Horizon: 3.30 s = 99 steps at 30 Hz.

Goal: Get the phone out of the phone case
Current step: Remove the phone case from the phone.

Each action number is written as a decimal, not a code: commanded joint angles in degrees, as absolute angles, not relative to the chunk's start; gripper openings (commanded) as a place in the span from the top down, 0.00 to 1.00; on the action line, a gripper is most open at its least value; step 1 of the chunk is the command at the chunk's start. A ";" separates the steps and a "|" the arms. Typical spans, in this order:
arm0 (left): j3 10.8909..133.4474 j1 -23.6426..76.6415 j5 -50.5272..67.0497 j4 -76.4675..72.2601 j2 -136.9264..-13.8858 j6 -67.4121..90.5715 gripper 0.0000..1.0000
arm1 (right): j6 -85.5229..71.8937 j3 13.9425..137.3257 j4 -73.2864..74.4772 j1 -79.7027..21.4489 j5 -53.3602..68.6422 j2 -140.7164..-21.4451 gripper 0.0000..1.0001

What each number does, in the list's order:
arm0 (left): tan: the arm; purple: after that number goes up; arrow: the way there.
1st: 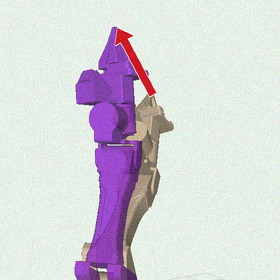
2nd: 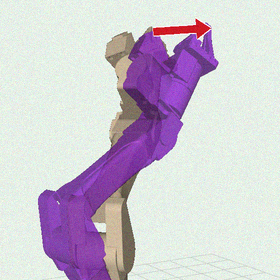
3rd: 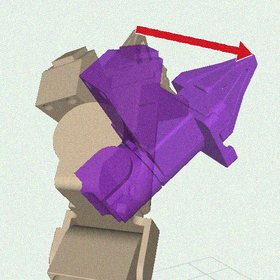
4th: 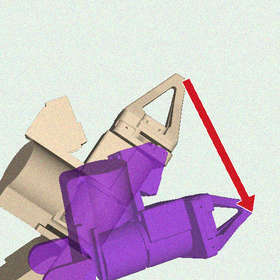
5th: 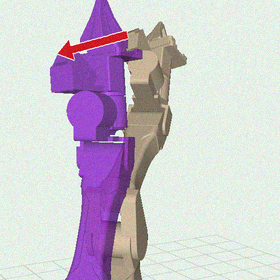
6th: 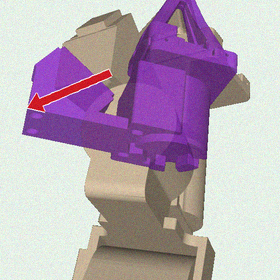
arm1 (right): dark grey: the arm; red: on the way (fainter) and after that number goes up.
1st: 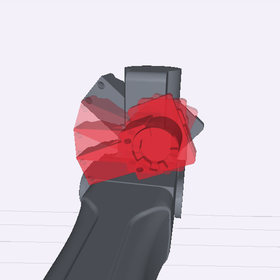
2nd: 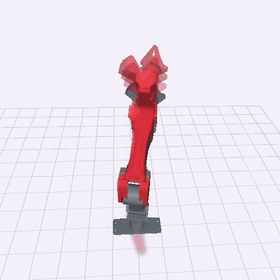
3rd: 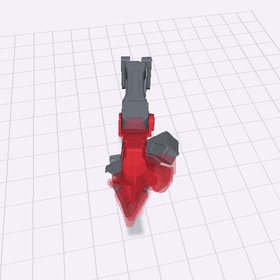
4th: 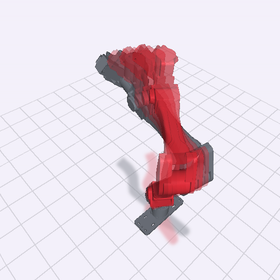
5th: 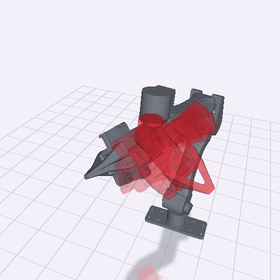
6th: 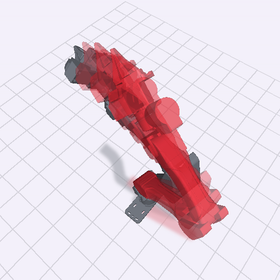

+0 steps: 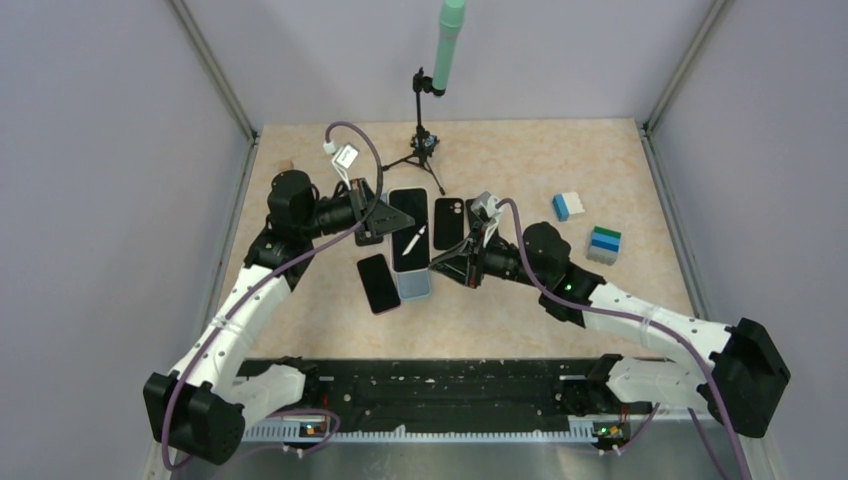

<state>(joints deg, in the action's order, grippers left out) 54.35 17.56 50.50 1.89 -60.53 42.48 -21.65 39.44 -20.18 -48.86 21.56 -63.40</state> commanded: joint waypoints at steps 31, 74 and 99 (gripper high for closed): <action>57.04 18.72 56.35 -6.78 -58.17 49.71 1.00 | -19.60 39.96 -10.89 -48.44 9.35 -64.64 0.84; 56.52 18.72 55.27 -6.07 -57.71 49.68 1.00 | -25.86 35.67 -26.15 -48.34 26.79 -54.50 0.67; 55.49 18.69 57.74 -11.32 -58.01 53.59 1.00 | -28.86 37.43 -23.03 -48.34 14.94 -58.45 0.71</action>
<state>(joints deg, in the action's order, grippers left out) 54.35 18.35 54.35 -4.69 -59.61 49.71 -28.42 35.35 -23.70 -48.71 21.10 -56.93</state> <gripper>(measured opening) 0.170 0.297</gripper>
